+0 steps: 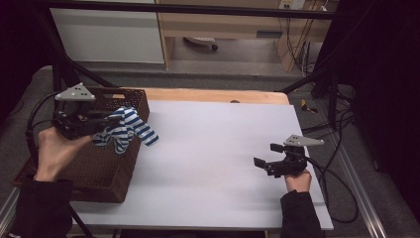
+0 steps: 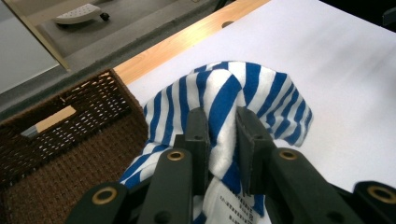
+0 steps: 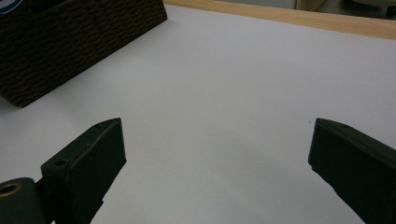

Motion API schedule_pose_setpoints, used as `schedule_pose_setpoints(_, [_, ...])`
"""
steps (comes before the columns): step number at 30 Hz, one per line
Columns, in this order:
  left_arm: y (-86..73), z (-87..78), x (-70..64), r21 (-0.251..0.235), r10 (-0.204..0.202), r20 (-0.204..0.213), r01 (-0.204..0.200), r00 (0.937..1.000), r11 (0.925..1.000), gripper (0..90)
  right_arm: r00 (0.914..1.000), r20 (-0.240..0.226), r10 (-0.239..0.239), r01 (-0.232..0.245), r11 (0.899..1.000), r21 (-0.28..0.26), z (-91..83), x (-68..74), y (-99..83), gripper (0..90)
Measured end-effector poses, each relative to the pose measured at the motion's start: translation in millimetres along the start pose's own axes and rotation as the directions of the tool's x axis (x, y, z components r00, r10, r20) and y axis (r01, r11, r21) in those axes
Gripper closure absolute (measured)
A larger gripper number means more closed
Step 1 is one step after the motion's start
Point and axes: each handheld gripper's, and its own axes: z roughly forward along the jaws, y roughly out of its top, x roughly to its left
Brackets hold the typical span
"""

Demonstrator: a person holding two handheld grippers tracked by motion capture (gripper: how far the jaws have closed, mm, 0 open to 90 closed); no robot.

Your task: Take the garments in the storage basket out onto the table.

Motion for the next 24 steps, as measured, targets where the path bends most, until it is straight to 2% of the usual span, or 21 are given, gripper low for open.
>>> schedule_pose_setpoints(24, [20.5, 22.7, -24.4, -0.001, 0.054, 0.064, -0.054, 0.9964, 0.9985, 76.6, 1.0000, 0.000, 0.000, 0.000, 1.000, 0.000, -0.2, -0.1, -0.1, 4.4])
